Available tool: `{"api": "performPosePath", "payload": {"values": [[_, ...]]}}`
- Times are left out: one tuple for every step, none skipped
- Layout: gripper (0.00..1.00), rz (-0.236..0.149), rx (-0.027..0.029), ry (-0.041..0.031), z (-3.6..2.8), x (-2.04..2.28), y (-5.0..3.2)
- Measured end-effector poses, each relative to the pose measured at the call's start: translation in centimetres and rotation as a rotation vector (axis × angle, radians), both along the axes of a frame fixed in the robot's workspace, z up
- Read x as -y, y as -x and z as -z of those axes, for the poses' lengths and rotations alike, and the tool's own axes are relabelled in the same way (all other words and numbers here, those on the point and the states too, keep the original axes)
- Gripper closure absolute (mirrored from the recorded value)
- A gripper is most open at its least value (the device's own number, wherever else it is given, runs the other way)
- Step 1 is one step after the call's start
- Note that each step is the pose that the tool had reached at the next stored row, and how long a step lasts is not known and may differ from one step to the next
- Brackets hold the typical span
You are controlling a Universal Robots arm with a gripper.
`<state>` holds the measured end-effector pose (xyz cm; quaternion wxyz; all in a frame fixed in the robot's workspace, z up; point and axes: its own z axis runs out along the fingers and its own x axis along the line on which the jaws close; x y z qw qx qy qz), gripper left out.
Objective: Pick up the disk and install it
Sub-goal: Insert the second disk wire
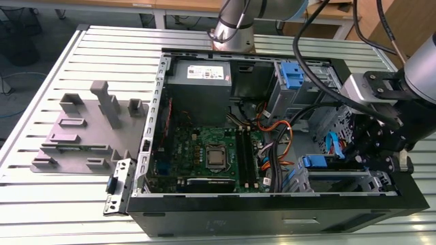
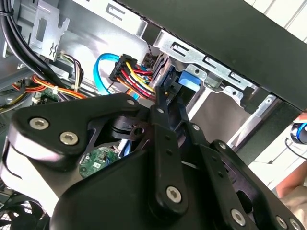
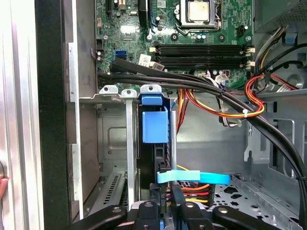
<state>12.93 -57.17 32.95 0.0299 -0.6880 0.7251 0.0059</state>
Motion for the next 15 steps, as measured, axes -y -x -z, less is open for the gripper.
{"api": "performPosePath", "payload": {"values": [[0.76,0.0,0.0,-0.0001,-0.13,0.0,0.0],[0.76,0.0,0.0,0.0,-0.28,0.0,0.0],[0.76,0.0,0.0,-0.0001,-0.44,0.0,0.0],[0.76,0.0,0.0,0.0001,-0.6,0.0,0.0],[0.76,0.0,0.0,0.0001,-0.74,0.0,0.0],[0.76,0.0,0.0,0.0001,-0.87,0.0,0.0],[0.76,0.0,0.0,0.0,-1.0,0.0,0.0],[0.76,0.0,0.0,0.0,-1.15,0.0,0.0],[0.76,0.0,0.0,0.0001,-1.31,0.0,0.0],[0.76,0.0,0.0,0.0001,-1.47,0.0,0.0],[0.76,0.0,0.0,0.0001,-1.57,0.0,0.0],[0.76,0.0,0.0,-0.0002,-1.58,0.0,0.0],[0.76,0.0,0.0,-0.0002,-1.57,0.0,0.0],[0.76,0.0,0.0,-0.0003,-1.58,0.0,0.0],[0.76,0.0,0.0,-0.0002,-1.58,0.0,0.0]]}}
